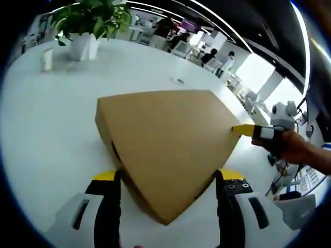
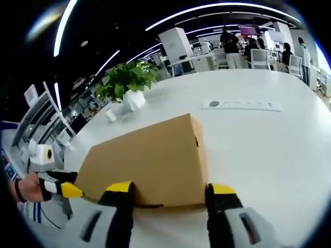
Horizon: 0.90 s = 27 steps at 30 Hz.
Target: Operate the shoe box by opening the lid, removing the specified soft item, and placing it in the target area until the item is outside and the box remains undamaged.
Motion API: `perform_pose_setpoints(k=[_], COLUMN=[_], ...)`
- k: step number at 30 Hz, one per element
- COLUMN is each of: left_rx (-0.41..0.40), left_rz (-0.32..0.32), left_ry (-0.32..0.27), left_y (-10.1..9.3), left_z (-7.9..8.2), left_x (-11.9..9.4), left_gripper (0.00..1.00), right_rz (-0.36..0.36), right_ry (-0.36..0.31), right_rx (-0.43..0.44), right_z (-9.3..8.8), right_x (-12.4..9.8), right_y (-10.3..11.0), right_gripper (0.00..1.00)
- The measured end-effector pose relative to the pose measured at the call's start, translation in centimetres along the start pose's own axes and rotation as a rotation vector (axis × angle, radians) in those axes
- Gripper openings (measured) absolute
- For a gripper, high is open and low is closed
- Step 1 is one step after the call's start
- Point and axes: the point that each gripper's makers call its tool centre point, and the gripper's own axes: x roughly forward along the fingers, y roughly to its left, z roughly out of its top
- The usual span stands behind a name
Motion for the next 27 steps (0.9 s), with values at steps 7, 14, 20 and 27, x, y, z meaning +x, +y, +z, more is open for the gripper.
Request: perform_pose_setpoints(k=[7,14,20,27], left_rx=[-0.002,-0.002,-0.004,-0.004], left_rz=[0.005,0.007,0.013,0.013], left_ry=[0.0,0.001,-0.011,-0.005], left_y=[0.2,0.2,0.3,0.6], left_z=[0.1,-0.3,-1.2,-2.4], left_x=[0.0,-0.4,-1.4,-2.8], left_gripper=[0.77,0.77,0.77,0.77], right_rz=[-0.012,-0.023,-0.019,-0.009], right_ry=[-0.013,-0.013,-0.015,-0.009], right_rx=[0.008,0.014,0.012,0.007], right_z=[-0.4,-1.3,-2.1,-3.3], right_x=[-0.2,-0.9,-1.4,-1.9], right_y=[0.3,1.1,2.0,3.2], right_gripper=[0.55,0.54,0.54,0.54])
